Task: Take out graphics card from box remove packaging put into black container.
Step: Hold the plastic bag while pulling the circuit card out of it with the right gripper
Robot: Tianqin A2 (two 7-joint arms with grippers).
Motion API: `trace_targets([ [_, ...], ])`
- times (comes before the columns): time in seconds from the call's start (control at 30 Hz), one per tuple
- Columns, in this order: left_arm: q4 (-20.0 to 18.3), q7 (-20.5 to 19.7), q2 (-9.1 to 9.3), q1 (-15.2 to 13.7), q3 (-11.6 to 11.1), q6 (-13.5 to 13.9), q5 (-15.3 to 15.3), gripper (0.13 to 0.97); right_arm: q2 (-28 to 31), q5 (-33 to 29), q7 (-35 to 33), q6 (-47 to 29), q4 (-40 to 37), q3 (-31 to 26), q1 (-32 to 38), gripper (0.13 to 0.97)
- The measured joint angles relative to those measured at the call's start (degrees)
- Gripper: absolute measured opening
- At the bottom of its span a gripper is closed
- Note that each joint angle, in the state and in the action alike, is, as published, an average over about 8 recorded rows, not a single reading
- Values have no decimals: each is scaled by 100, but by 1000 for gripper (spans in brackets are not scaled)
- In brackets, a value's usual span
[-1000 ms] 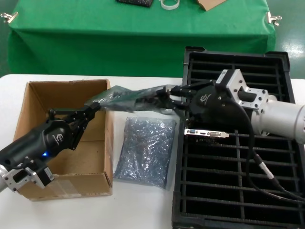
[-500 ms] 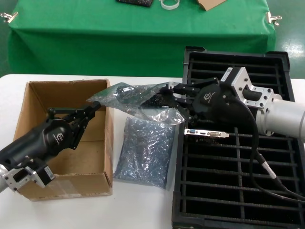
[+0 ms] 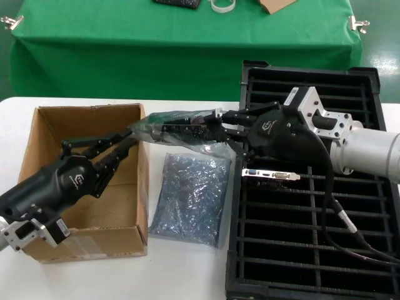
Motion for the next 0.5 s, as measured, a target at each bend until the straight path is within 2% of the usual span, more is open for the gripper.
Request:
trace_targets([
  [0.27,140,-85,89,-65,35,-32,101,281,-102,66,-158,-62,-245,-46,121,204],
  [0.4,268,-143,173,-111,46,-44,157,281,-138,65,-213,-104,-329,-86,182,204],
  [0.5,372,-187,245,-149,50,-53,199,345,-158,46,-237,-135,-367,-123,226,204],
])
